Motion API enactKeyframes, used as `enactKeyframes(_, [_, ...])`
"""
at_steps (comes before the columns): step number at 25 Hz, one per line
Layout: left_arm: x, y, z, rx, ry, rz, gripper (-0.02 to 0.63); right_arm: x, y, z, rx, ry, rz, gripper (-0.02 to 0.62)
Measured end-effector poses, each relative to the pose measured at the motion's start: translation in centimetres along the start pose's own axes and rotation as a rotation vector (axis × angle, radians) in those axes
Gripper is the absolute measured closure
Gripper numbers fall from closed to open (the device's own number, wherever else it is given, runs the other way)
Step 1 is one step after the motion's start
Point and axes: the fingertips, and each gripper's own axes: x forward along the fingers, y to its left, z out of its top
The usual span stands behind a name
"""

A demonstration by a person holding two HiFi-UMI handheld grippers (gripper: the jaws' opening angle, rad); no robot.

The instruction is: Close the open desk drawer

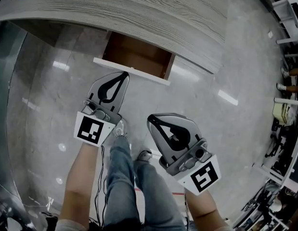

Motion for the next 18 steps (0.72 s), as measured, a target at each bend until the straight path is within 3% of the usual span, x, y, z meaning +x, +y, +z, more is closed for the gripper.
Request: enactKeyframes(18, [2.7,1.5,0.9,0.013,0.003,-0.003,0.595,-0.3,-1.7,1.4,-0.006,-0.004,-0.067,0.588])
